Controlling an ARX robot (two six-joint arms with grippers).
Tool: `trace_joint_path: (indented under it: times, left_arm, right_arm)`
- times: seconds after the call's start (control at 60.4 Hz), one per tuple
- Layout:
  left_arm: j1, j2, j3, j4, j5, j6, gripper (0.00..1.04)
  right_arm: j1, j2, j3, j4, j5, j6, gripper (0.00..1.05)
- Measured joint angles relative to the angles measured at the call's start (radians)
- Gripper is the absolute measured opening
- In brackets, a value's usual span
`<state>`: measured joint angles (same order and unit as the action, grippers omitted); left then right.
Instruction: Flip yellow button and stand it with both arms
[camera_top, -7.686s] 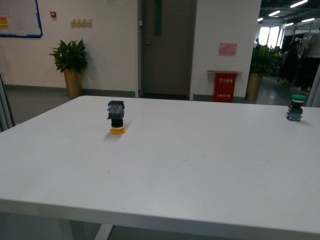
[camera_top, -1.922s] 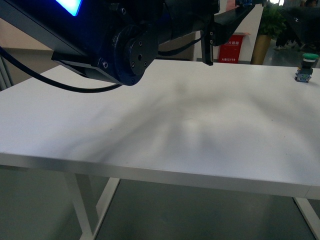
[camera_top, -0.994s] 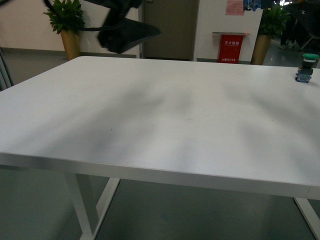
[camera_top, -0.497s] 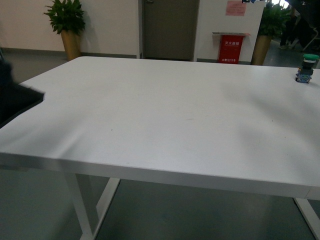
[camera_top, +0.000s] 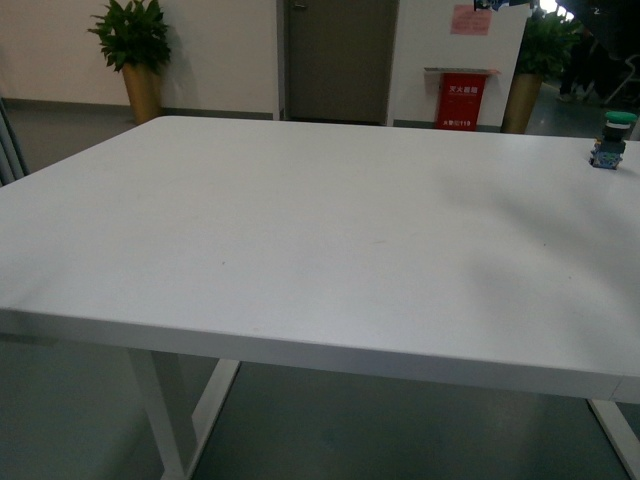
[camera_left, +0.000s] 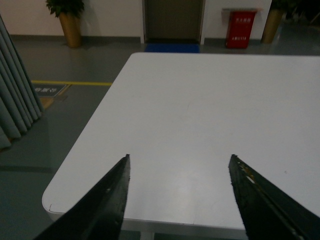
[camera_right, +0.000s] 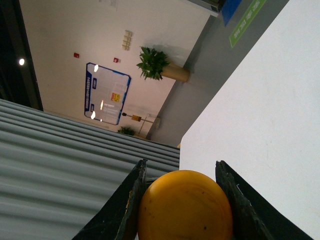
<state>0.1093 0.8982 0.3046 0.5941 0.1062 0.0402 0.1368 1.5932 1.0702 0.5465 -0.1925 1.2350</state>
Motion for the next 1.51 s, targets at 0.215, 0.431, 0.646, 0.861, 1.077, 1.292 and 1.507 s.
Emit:
trace_joint_path:
  times: [0.215, 0.431, 0.646, 0.861, 1.077, 1.292, 1.507]
  left_arm:
    - [-0.06, -0.106, -0.116, -0.001, -0.078, -0.029, 0.13]
    - [-0.109, -0.213, -0.183, -0.035, -0.104, -0.04, 0.04]
    - [-0.109, -0.332, -0.234, -0.104, -0.106, -0.04, 0.04]
    - [-0.109, -0.43, -0.262, -0.172, -0.106, -0.042, 0.04]
    - [-0.109, -0.502, -0.28, -0.198, -0.107, -0.043, 0.04]
    - [-0.109, -0.595, -0.28, -0.288, -0.107, -0.042, 0.04]
    - [-0.109, -0.672, -0.28, -0.365, -0.107, -0.043, 0.04]
  right_arm:
    - [0.006, -0.002, 0.0, -0.003, 0.001, -0.002, 0.36]
    - [0.017, -0.023, 0.0, -0.027, 0.005, -0.023, 0.36]
    - [0.021, -0.028, 0.002, -0.049, 0.007, -0.048, 0.36]
    - [0.02, -0.034, 0.013, -0.06, 0.008, -0.062, 0.36]
    - [0.013, -0.042, 0.013, -0.062, 0.007, -0.061, 0.36]
    - [0.009, -0.043, 0.014, -0.062, 0.007, -0.061, 0.36]
    - [0.009, -0.043, 0.013, -0.062, 0.007, -0.061, 0.36]
